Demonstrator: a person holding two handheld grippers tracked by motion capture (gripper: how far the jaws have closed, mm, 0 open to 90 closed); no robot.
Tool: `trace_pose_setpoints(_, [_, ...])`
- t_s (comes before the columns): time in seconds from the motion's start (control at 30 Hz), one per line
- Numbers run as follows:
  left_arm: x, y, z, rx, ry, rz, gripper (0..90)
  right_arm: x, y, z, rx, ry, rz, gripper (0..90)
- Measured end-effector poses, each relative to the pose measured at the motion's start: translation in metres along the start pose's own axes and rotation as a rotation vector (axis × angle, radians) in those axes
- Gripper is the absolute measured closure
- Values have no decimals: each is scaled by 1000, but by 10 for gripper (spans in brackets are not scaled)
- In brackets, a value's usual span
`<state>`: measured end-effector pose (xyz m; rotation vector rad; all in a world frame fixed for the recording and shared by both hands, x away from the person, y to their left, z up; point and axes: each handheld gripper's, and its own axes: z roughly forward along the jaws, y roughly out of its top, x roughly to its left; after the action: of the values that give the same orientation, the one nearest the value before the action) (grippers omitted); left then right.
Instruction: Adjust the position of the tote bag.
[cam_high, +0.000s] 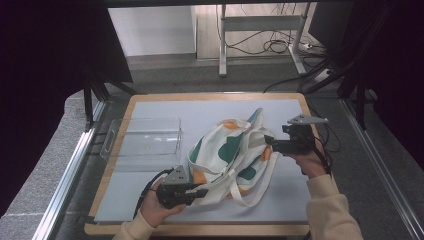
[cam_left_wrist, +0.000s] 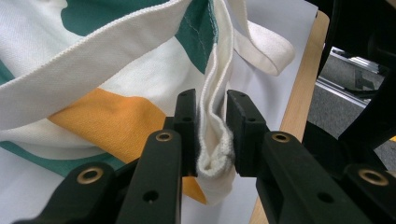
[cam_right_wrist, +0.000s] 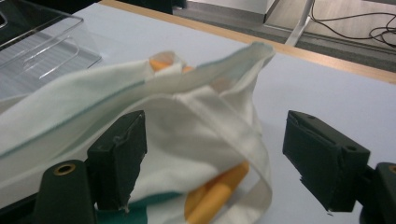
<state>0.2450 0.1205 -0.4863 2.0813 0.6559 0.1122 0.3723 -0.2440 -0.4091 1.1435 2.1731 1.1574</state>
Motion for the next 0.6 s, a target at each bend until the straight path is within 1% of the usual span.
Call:
trace_pose_setpoints(0.07, [0,0,0,2,1,1,754,-1,8,7,4,4,10,221])
trace_pose_setpoints(0.1, [0,0,0,2,1,1,754,-1,8,7,4,4,10,221])
trace_pose_setpoints(0.2, [0,0,1,5,1,3,754,-6,20,21,27,-1,26,217])
trace_pose_setpoints(0.23, [0,0,1,7,-2,3,754,-7,23,25,34,-2,32,215])
trace_pose_setpoints(0.27, [0,0,1,7,-2,3,754,-7,23,25,34,-2,32,215])
trace_pose_setpoints(0.3, [0,0,1,7,-2,3,754,-10,27,31,44,-8,36,213])
trace_pose_setpoints(0.4, [0,0,2,8,-4,2,754,-15,32,40,59,-14,51,209])
trace_pose_setpoints(0.43, [0,0,2,8,-4,2,754,-15,32,40,59,-14,51,209])
trace_pose_setpoints(0.6, [0,-1,2,7,-3,0,754,-21,43,53,76,-31,71,204])
